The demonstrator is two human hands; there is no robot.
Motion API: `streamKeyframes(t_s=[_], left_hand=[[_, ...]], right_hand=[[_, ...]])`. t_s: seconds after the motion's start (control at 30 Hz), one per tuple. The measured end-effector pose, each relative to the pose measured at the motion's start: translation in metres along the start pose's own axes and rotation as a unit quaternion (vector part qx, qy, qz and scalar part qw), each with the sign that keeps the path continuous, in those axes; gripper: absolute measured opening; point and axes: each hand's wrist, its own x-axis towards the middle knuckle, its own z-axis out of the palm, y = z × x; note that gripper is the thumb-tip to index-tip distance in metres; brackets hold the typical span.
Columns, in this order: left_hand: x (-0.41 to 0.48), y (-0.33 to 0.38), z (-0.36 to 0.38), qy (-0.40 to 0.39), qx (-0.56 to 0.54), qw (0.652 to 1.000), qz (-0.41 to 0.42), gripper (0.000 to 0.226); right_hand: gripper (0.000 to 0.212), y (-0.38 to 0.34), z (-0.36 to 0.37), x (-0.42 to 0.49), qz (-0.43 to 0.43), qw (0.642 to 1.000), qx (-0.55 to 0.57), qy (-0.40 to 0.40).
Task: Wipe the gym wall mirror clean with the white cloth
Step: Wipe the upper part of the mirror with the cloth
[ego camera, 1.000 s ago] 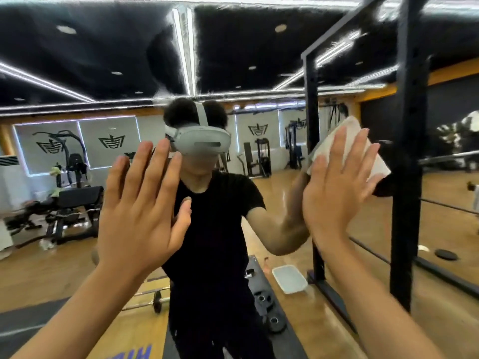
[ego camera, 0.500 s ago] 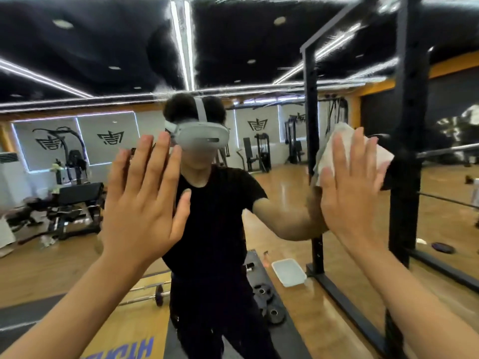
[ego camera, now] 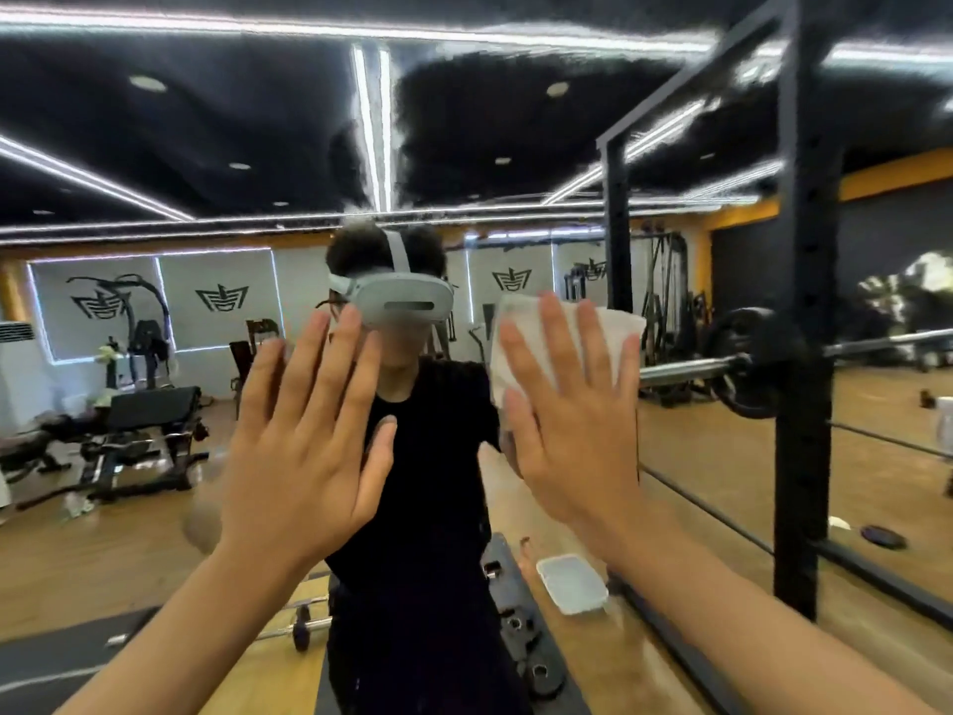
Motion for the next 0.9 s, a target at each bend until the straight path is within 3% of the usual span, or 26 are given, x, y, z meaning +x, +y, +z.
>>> streamKeyframes(t_s=[0.23,0.33,0.47,0.57,0.9], left_hand=[[0.004,-0.001,-0.001,0.008,-0.004,1.0,-0.003,0.067],[0.002,-0.003,0.001,0.008,-0.007,1.0,-0.003,0.067],[0.005,-0.002,0.0,0.002,-0.013,1.0,-0.004,0.069],[0.003,-0.003,0.001,-0.003,-0.023,1.0,-0.005,0.07],[0.005,-0.002,-0.003,-0.007,-0.041,0.999,-0.004,0.069]], right_hand=[[0.062,-0.022,-0.031,0.187,0.069,0.996,-0.016,0.06],[0.059,-0.037,-0.021,0.157,0.073,0.995,-0.011,0.067],[0.057,-0.048,-0.001,0.03,-0.024,0.999,-0.029,-0.001],[0.057,-0.034,0.005,-0.01,-0.095,0.993,-0.052,-0.037],[0.059,-0.065,-0.015,0.167,-0.009,0.997,-0.055,0.058]])
